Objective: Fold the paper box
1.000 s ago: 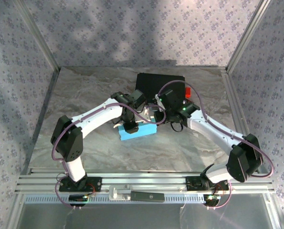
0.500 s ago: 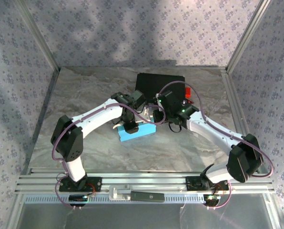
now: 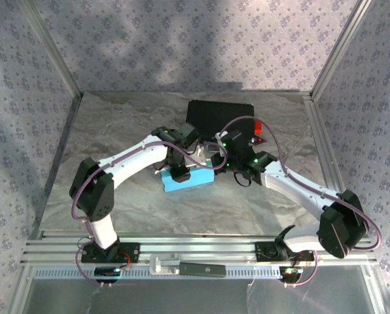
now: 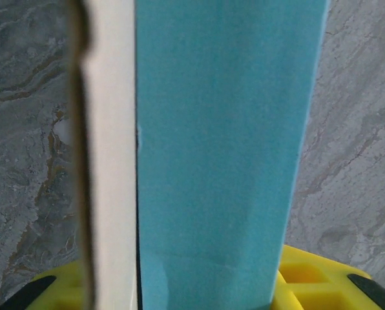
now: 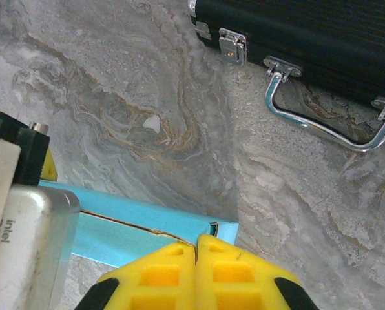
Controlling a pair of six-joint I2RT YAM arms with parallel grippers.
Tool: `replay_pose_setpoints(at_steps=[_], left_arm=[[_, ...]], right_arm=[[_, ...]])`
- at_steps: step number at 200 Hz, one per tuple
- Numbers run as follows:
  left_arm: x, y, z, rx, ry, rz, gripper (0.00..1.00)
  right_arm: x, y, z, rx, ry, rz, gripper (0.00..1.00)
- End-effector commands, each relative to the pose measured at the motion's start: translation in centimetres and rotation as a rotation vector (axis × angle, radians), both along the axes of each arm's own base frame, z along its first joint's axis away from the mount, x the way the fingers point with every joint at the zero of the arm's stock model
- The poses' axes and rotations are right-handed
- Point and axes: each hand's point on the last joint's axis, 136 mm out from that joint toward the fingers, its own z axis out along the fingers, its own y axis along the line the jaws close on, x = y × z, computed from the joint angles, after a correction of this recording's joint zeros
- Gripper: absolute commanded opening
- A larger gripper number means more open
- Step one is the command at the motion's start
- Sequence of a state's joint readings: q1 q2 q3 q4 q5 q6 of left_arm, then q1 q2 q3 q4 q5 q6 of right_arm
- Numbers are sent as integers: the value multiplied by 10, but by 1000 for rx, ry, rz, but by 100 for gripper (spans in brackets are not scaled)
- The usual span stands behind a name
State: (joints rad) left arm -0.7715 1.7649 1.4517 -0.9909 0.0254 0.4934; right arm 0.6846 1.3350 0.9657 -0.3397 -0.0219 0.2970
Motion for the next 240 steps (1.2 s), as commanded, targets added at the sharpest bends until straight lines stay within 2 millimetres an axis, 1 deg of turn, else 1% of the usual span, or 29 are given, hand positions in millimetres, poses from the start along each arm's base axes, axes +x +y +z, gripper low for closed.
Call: replay_pose_setpoints(at_steps=[1, 30, 50, 72, 98, 116, 134, 143, 149, 180, 194, 205, 217, 232, 240], left_arm=[[12, 1, 11, -25, -60, 42, 38], [15, 0, 17, -57, -78, 65, 39], [16, -3, 26, -100, -103, 92, 42], [13, -7, 40, -162, -113, 114, 43], [12, -10, 72, -276, -168, 171, 46], [9, -6, 96, -365, -213, 229, 50], [1, 2, 109, -429, -231, 285, 53], [-3, 5, 110, -450, -230, 305, 54], [-6, 7, 107, -453, -223, 307, 54], [-11, 13, 82, -402, -184, 316, 53], [-8, 16, 83, -394, -201, 345, 52], [-2, 21, 94, -414, -252, 394, 52], [3, 33, 113, -443, -322, 465, 53], [-1, 44, 136, -492, -356, 537, 53], [-5, 51, 145, -504, -367, 580, 53]], right_arm=[[-18, -9, -29, -90, 56, 35, 0], [-22, -10, -32, -95, 25, 36, 0], [-24, -11, -35, -99, 9, 32, 0], [-26, -11, -36, -109, -6, 27, 0], [-25, -10, -30, -101, -19, 23, 0], [-25, -8, -27, -99, -22, 27, 0], [-25, -6, -25, -101, -29, 28, 0], [-25, -5, -23, -99, -32, 26, 0], [-24, -4, -21, -94, -33, 22, 0], [-25, 5, -16, -72, -39, 27, 0], [-25, 5, -15, -85, -46, 21, 0], [-26, 5, -14, -90, -47, 18, 0], [-26, 4, -13, -90, -49, 9, 0], [-26, 4, -9, -93, -56, -2, 0], [-25, 4, -8, -102, -56, -14, 0]])
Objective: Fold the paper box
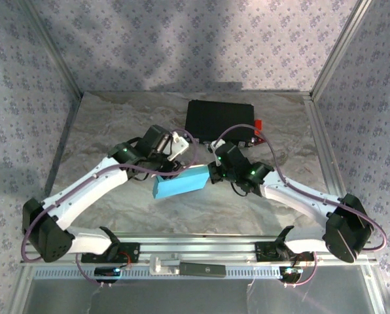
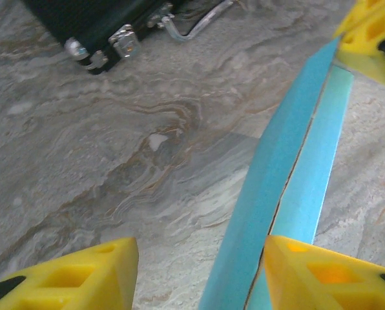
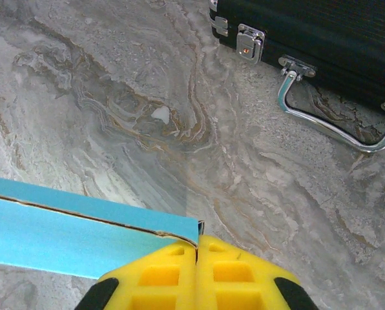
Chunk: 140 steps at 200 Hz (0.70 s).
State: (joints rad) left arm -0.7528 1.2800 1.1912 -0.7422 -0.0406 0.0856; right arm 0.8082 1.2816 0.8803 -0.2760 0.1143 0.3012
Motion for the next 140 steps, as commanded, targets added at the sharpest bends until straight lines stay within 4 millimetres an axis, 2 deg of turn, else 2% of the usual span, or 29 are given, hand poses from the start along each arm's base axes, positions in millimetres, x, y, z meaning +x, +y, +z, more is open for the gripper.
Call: replay_pose_setpoints(at_steps=[1, 13, 22, 62, 87, 140], left_arm=[[-2, 23, 49, -107, -90, 167, 53], [-10, 34, 55, -120, -82, 226, 52], [-16, 45, 52, -115, -64, 278, 51], [-47, 80, 15, -25, 83, 421, 40], [-64, 81, 8, -52, 123, 421, 38], [-75, 73, 4, -13, 144, 332, 34]], right_arm=[[-2, -7, -3, -55, 27, -43, 0], [-1, -8, -1, -75, 25, -58, 0], [-1, -8, -2, -95, 18, -66, 0], [-3, -6, -3, -137, -11, -84, 0], [-5, -3, -3, -147, -19, -89, 0], [-4, 0, 0, -160, -17, -90, 0]])
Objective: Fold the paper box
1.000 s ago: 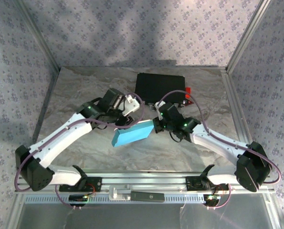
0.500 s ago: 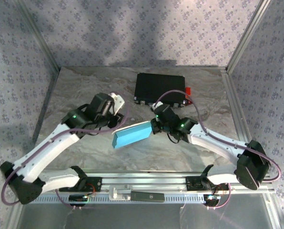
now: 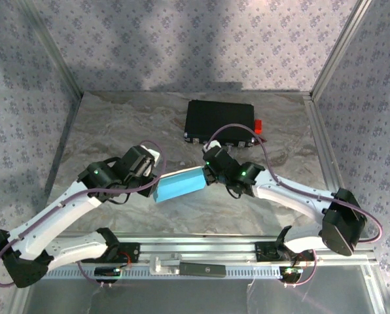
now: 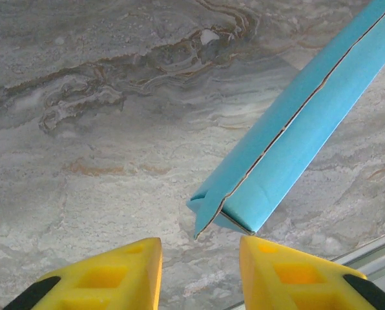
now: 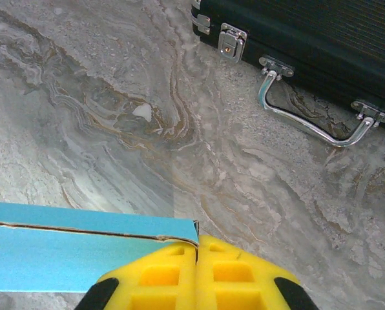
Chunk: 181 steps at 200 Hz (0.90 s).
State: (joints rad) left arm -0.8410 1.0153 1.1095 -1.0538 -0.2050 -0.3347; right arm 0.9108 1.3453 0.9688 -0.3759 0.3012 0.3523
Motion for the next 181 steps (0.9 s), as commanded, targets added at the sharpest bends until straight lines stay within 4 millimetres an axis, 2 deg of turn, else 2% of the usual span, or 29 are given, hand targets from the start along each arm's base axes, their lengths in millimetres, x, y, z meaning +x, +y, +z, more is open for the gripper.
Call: replay_pose_setpoints(at_steps=[1, 34, 86, 119, 181], left_arm=[[-6, -1, 2, -1, 22, -19, 34], [2, 3, -2, 70, 11, -14, 32], [14, -8, 1, 68, -19, -31, 30], [17, -16, -5, 70, 2, -41, 22], [19, -19, -11, 70, 9, -33, 17]], right_arm=[[-1, -7, -3, -45, 16, -28, 0], [-1, -6, -2, -45, 16, -26, 0], [-1, -6, -1, -46, 16, -27, 0], [-1, -7, 0, -48, 15, -28, 0], [-2, -6, 2, -43, 9, -30, 0]])
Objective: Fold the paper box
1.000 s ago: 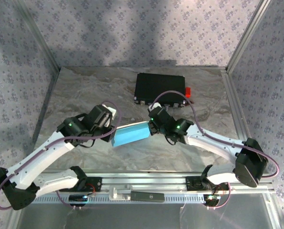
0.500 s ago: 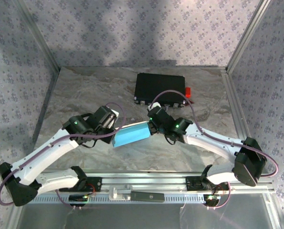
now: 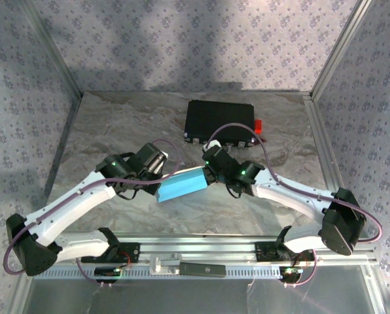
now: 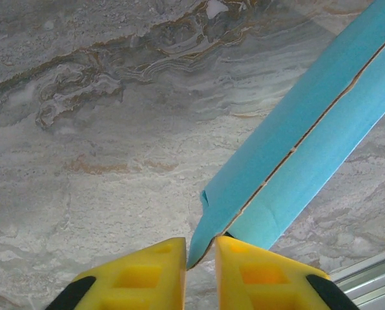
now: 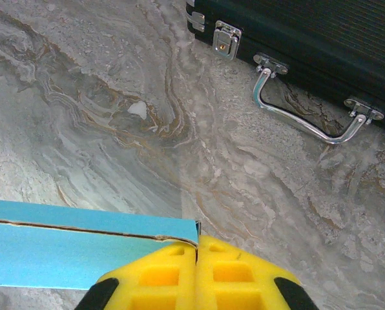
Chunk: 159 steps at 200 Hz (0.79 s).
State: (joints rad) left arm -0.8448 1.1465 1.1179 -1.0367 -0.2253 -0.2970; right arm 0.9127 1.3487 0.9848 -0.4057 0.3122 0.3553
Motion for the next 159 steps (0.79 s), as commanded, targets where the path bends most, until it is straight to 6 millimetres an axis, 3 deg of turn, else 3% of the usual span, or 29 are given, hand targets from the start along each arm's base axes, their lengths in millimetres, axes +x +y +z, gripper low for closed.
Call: replay_pose_setpoints(at_steps=[1, 74, 123, 159], left_arm=[[7, -9, 13, -38, -38, -7, 17], [12, -14, 0, -21, -17, 13, 14], [17, -24, -4, -65, 8, 44, 0], [23, -29, -8, -117, 43, 109, 0]], right_arm=[[-2, -4, 1, -28, 4, -22, 0], [-3, -6, 0, -36, -2, -38, 0], [-4, -6, 1, -24, -16, -83, 0], [-8, -3, 2, -26, -42, -115, 0]])
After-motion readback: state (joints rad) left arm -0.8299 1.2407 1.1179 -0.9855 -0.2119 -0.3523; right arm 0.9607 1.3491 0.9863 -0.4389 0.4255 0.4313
